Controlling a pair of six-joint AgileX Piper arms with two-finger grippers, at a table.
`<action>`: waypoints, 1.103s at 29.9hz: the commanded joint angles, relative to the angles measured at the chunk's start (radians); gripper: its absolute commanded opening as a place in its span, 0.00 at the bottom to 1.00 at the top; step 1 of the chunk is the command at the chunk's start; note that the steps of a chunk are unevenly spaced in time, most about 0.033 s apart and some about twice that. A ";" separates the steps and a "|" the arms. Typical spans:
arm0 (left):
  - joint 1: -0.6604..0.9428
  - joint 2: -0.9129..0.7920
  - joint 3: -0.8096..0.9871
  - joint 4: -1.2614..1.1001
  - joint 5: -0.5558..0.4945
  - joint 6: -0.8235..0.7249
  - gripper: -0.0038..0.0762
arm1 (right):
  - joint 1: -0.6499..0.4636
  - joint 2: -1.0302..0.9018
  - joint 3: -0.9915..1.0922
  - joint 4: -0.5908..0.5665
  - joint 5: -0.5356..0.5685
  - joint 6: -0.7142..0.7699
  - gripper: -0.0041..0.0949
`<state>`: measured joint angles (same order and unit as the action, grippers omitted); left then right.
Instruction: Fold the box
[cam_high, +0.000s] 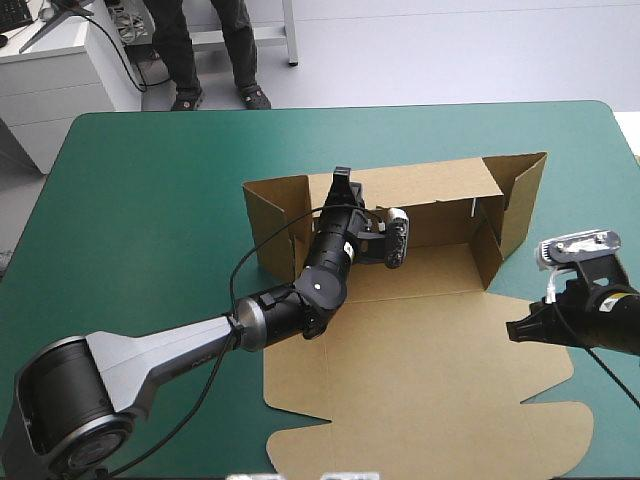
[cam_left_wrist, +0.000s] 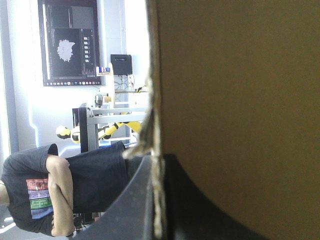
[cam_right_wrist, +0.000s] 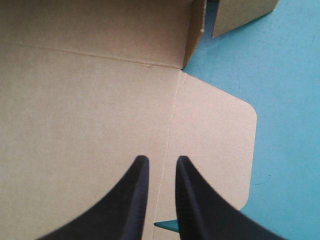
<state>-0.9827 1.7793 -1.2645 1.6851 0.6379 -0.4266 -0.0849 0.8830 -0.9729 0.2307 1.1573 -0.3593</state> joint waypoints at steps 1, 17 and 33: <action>-0.032 -0.043 -0.026 0.021 -0.043 0.026 0.04 | 0.085 0.028 -0.022 -0.077 -0.042 0.003 0.42; -0.064 -0.043 0.012 0.021 -0.067 0.043 0.04 | 0.121 0.099 -0.031 -0.126 -0.165 0.177 0.72; -0.064 -0.043 0.012 0.021 -0.082 0.043 0.04 | 0.079 0.345 -0.646 -0.444 0.058 0.349 0.64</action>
<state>-1.0314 1.7700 -1.2407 1.7084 0.6204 -0.3872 0.0279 1.1670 -1.4825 -0.1846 1.1980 0.0222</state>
